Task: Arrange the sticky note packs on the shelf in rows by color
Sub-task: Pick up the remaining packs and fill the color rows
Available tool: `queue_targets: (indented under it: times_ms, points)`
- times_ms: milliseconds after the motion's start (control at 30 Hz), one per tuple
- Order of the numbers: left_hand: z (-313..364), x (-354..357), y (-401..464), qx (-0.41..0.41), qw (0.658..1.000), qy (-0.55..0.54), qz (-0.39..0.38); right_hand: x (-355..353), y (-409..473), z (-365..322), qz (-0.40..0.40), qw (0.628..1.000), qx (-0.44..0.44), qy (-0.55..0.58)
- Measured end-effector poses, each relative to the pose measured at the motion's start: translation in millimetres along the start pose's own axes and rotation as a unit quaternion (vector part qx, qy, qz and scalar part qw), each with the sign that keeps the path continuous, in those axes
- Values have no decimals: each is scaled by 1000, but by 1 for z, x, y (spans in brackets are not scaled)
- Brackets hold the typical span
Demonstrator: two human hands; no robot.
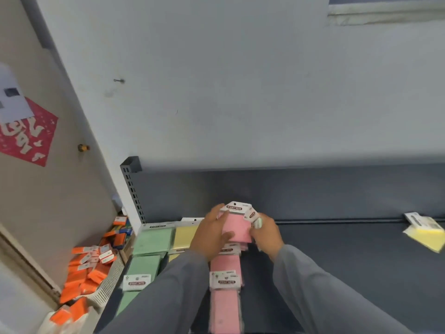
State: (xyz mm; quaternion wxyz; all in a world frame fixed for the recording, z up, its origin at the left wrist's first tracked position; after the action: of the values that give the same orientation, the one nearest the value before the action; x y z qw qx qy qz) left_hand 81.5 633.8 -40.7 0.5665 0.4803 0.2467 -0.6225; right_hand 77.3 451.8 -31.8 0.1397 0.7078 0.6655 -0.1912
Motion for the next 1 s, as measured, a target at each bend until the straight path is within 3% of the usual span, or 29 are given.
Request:
queue_targets:
  times_ms: [133,233,333,400,433,533,600,667,800,933,1000]
  points:
    - [-15,15,4,-23,990,139,-26,11,10,11,53,999,1,-5]
    - [-23,25,-3,-48,988,143,-38,7,6,19,89,993,39,63]
    - [-15,18,-9,-31,992,114,53,2,-3,15,74,980,96,155]
    - [4,4,-13,16,992,4,128,5,-11,0,88,980,81,162]
    - [15,-6,-15,33,988,-92,120,8,-16,-13,104,981,60,151]
    - [40,-33,-35,-1,936,-352,1,28,-37,-50,128,979,-25,155]
    - [37,-52,-58,-63,889,-453,8,47,-53,-69,76,983,-48,162]
    - [24,-72,-86,-87,871,-483,24,71,-71,-80,-9,978,-51,204]
    - [-10,-103,-138,-92,898,-430,34,112,-109,-97,-115,966,-46,228]
    - [-45,-123,-182,-124,868,-479,48,149,-134,-104,-164,963,-41,209]
    - [-64,-130,-197,-136,870,-471,57,158,-140,-101,-170,969,-53,173]
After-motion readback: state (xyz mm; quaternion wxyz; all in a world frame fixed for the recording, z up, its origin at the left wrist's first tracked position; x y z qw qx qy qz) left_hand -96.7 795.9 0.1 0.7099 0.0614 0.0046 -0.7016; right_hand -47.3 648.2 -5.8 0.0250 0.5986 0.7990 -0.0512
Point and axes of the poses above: each hand's wrist, its own y-axis towards the middle knuckle, its own x-axis out of the palm, z = x × y, the point moved 1 cm from there along y, towards the middle knuckle
